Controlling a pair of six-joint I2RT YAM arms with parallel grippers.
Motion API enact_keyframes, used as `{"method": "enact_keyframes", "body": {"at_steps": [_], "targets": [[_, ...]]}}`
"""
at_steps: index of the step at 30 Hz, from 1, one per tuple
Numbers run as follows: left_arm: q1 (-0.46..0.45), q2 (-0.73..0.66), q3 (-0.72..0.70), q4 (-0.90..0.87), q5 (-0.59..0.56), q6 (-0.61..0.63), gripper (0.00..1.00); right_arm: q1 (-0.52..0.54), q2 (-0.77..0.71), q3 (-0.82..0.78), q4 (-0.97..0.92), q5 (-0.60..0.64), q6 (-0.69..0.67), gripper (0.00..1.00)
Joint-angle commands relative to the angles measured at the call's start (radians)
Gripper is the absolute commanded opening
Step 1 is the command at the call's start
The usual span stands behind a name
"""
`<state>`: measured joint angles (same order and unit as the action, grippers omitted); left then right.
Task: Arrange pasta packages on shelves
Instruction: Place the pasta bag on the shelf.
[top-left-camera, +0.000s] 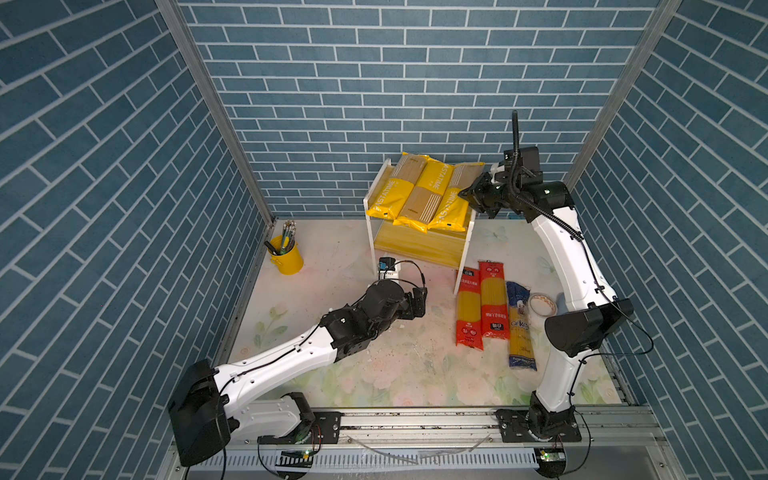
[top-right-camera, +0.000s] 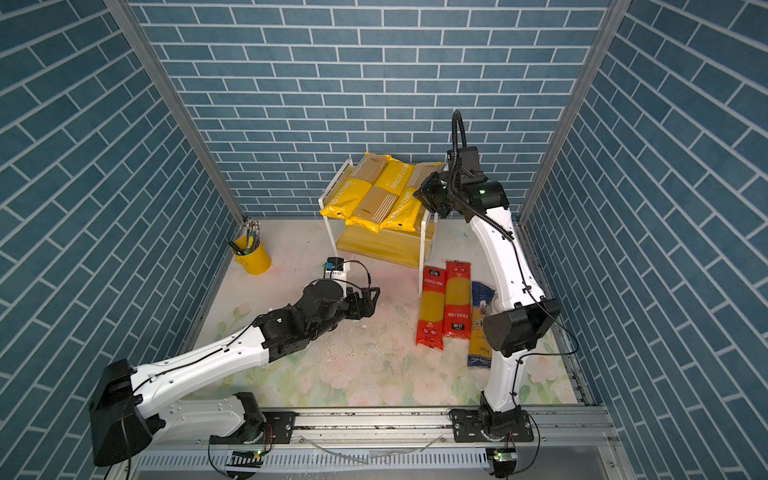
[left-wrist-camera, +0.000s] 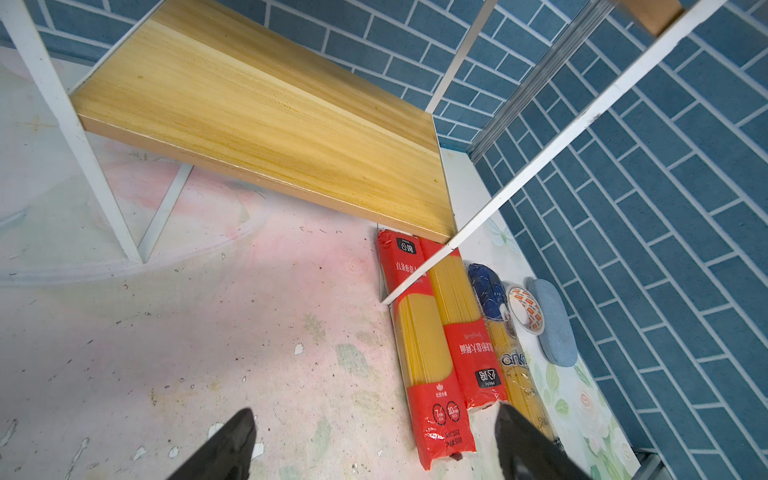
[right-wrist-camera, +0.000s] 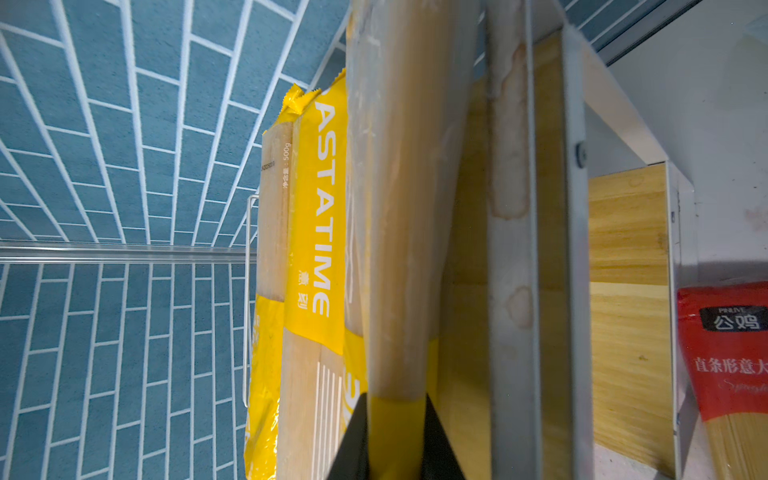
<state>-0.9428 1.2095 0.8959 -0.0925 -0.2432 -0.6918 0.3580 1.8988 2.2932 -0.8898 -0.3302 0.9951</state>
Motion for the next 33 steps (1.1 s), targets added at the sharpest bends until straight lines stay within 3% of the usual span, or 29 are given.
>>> {"method": "enact_keyframes", "body": {"at_steps": [1,4,8,22,33], "targets": [[0.0,-0.007,-0.015,0.011,-0.015,0.0,0.9,0.013,0.011,0.029,0.02,0.017,-0.026,0.04],[-0.001,0.001,-0.001,0.007,-0.011,0.004,0.9,0.013,-0.015,0.028,0.002,0.028,-0.049,0.16],[-0.001,0.013,0.03,-0.018,-0.01,0.017,0.9,0.013,-0.045,0.03,-0.023,0.021,-0.087,0.24],[-0.009,0.027,0.035,-0.024,-0.022,0.016,0.9,0.009,-0.032,0.179,-0.178,-0.046,-0.173,0.31],[-0.01,0.047,0.052,-0.023,-0.018,0.022,0.9,0.007,-0.08,0.147,-0.176,-0.047,-0.214,0.32]]}}
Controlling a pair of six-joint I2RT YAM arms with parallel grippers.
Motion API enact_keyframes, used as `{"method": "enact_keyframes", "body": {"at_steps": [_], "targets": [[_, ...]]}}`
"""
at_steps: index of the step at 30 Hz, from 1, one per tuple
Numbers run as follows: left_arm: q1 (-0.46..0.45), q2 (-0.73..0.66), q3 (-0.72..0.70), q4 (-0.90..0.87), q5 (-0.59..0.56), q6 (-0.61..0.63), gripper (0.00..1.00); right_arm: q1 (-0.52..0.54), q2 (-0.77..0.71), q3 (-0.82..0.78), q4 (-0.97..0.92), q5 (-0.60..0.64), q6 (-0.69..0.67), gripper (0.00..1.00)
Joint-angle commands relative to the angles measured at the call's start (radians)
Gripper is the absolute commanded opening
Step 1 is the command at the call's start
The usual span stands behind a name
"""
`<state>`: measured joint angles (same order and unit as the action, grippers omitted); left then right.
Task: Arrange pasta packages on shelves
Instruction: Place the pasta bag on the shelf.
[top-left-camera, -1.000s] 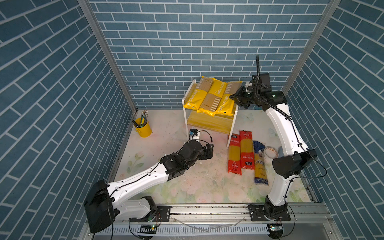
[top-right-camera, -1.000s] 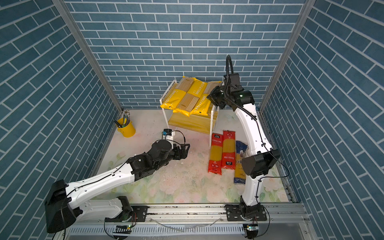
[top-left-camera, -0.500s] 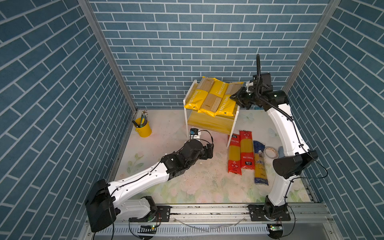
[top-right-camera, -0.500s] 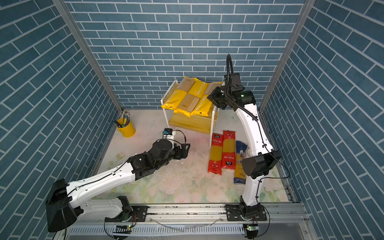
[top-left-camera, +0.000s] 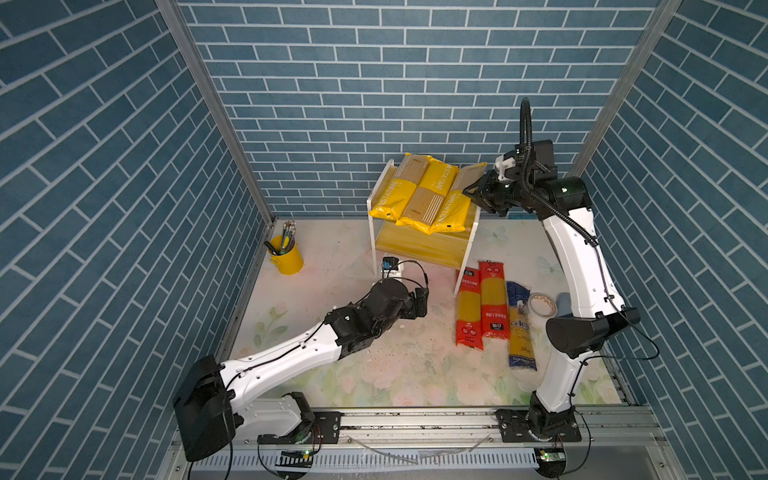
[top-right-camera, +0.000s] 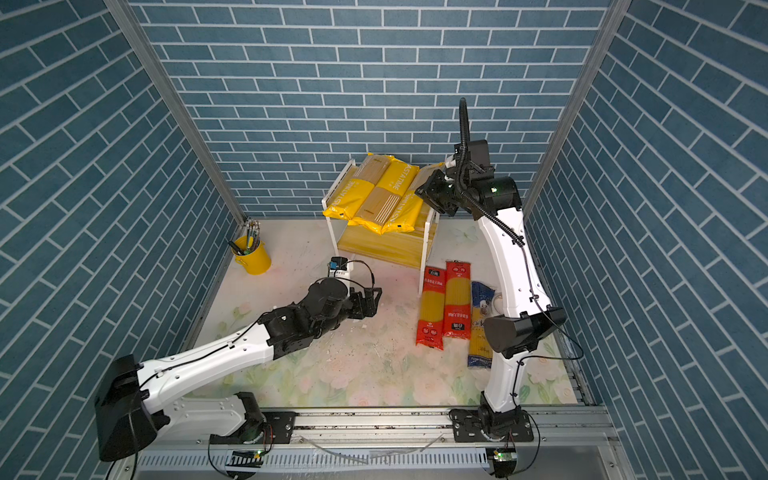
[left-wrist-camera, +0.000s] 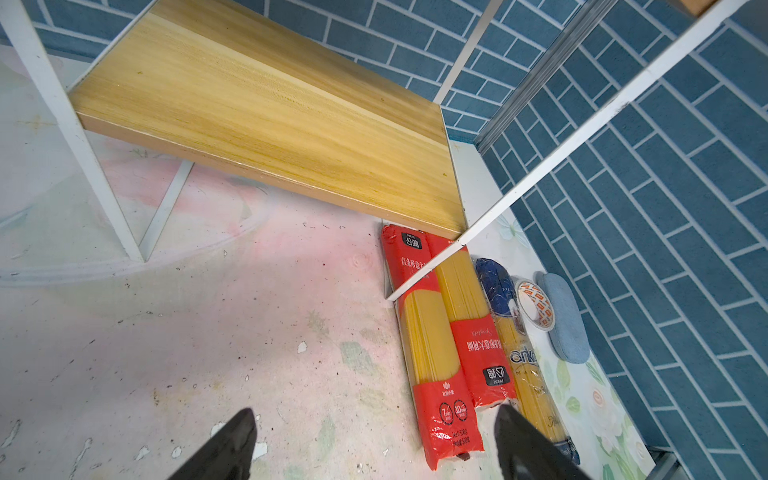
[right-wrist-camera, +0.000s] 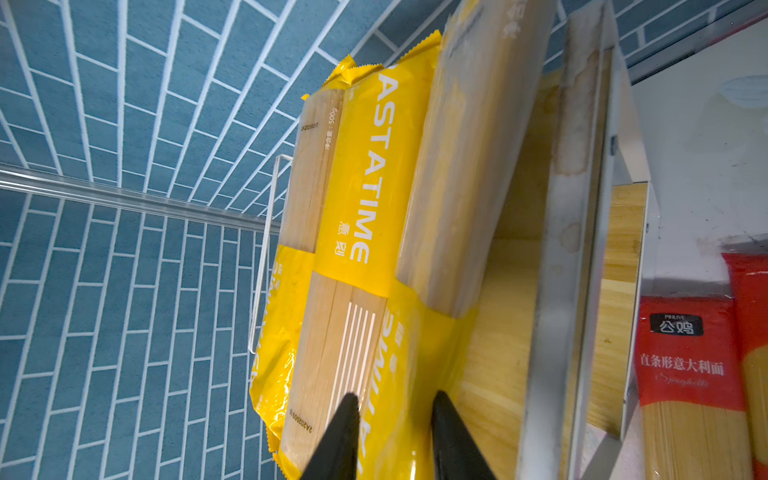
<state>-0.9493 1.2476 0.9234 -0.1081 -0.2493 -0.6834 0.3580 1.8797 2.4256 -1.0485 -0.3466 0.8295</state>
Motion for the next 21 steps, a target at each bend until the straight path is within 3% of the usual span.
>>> {"method": "enact_keyframes", "body": {"at_steps": [1,6,21], "targets": [[-0.002,0.01,0.025,-0.007,-0.01,0.013,0.9,0.005,-0.066,0.015,-0.025,-0.029,-0.058,0.33],[-0.003,0.018,0.025,-0.002,-0.007,0.013,0.9,0.003,-0.106,-0.05,-0.009,-0.039,-0.073,0.36],[-0.005,0.029,0.009,0.021,0.004,0.007,0.9,0.003,-0.136,-0.165,0.052,-0.063,-0.07,0.34]]}}
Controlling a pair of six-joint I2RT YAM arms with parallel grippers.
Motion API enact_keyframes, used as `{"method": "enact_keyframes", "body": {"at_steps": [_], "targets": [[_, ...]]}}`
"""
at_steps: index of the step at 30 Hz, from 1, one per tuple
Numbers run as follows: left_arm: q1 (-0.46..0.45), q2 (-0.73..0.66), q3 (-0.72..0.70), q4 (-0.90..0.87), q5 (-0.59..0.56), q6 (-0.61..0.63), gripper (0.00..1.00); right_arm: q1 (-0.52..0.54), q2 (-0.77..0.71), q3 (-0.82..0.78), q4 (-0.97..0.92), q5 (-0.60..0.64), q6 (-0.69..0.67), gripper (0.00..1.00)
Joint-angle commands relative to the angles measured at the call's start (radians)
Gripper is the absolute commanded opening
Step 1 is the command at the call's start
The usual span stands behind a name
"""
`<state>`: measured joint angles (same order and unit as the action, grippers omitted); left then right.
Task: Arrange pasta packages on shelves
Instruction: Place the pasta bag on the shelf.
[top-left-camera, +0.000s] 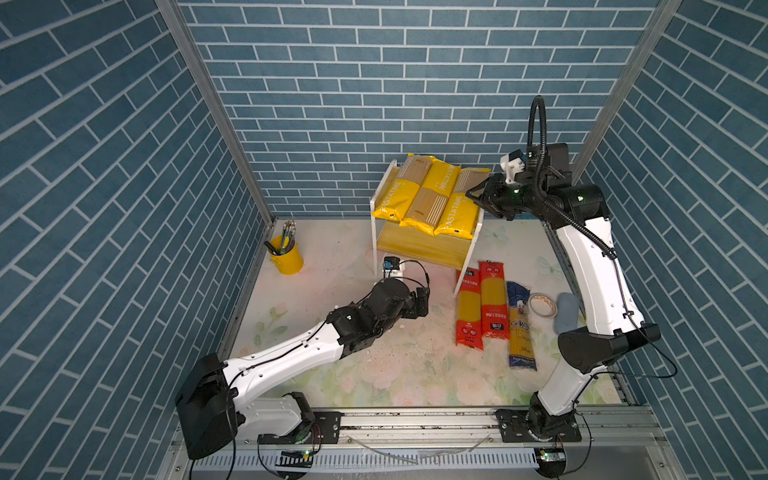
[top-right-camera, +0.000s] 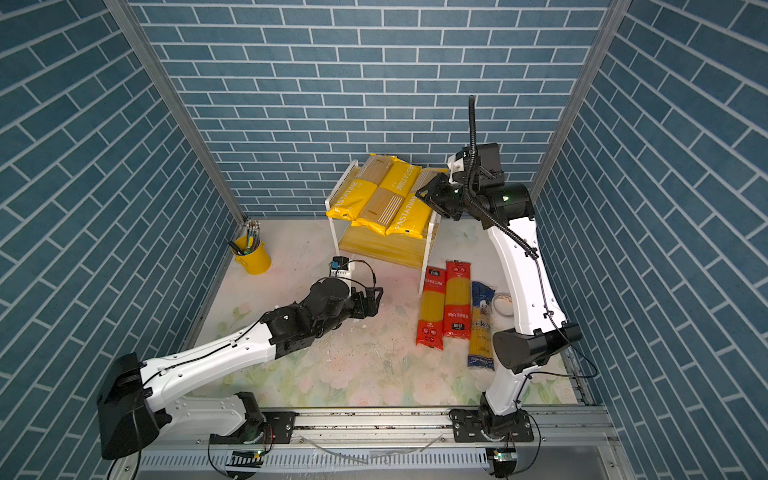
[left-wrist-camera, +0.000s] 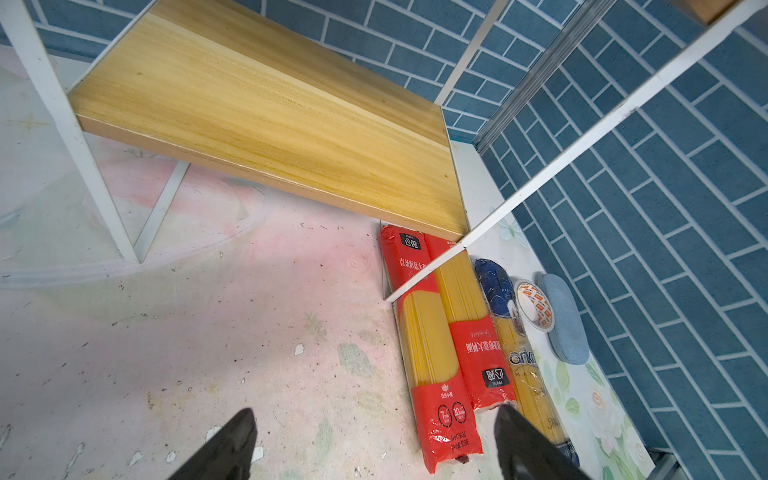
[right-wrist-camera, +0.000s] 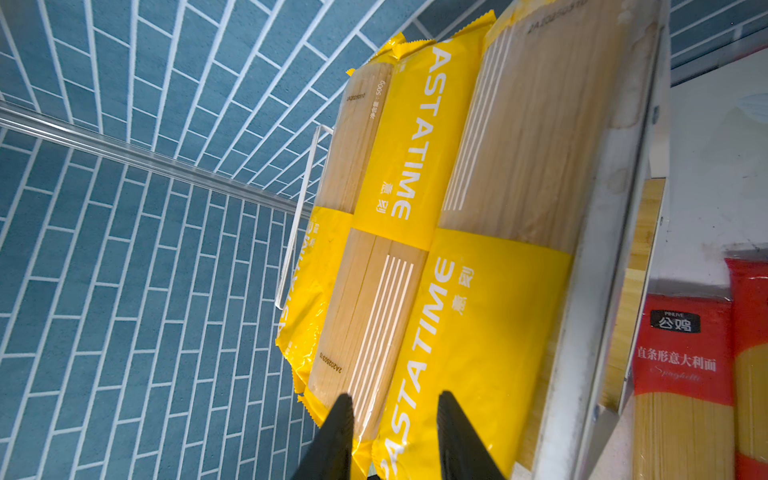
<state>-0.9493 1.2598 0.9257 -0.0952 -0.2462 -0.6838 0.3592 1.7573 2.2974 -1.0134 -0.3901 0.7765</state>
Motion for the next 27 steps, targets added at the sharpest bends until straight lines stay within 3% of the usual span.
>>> {"method": "enact_keyframes", "body": {"at_steps": [1,8,20,23,27], "targets": [[-0.005,0.021,0.01,0.009,0.004,0.008,0.9,0.003,-0.012,-0.044,0.023,-0.02,-0.016,0.34],[-0.011,0.024,0.002,0.018,0.004,0.007,0.9,0.001,0.021,-0.078,0.038,-0.04,-0.034,0.32],[-0.046,0.105,0.061,-0.001,0.014,0.053,0.9,-0.034,-0.105,-0.091,0.031,-0.037,-0.108,0.33],[-0.056,0.116,0.055,0.004,0.013,0.052,0.9,-0.08,-0.18,-0.168,0.032,-0.041,-0.123,0.33],[-0.058,0.132,0.067,-0.01,0.013,0.072,0.91,-0.173,-0.33,-0.414,0.104,-0.052,-0.104,0.33]]}}
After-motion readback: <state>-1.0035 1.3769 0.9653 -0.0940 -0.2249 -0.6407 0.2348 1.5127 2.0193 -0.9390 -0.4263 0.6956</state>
